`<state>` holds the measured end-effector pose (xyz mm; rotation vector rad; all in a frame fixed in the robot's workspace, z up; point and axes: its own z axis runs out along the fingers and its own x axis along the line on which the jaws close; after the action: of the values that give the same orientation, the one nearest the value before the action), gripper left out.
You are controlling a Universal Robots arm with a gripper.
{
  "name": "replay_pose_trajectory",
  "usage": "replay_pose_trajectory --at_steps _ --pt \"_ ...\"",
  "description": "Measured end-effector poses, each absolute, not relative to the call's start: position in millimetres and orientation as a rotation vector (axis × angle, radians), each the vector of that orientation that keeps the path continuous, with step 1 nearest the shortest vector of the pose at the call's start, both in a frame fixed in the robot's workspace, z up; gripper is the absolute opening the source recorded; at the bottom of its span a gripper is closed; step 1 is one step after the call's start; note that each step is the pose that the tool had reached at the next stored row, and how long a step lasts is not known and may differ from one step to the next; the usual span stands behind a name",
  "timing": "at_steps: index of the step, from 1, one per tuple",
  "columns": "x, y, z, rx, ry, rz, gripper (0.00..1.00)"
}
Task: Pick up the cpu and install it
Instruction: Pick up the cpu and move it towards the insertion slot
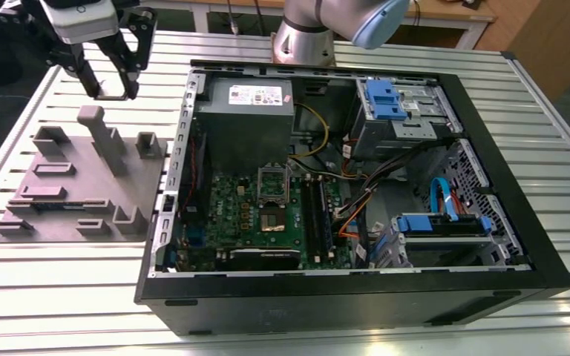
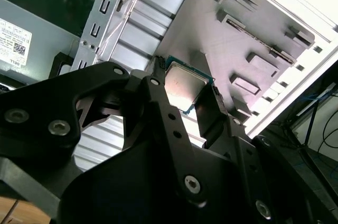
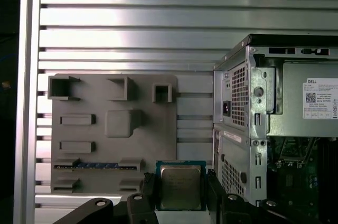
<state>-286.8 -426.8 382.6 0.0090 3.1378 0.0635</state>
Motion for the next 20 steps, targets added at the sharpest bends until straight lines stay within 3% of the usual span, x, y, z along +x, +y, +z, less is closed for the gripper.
replay_pose_trajectory --at_steps 20 --pt "-277.4 -434.8 382.4 0.01 3.138 0.063 0.47"
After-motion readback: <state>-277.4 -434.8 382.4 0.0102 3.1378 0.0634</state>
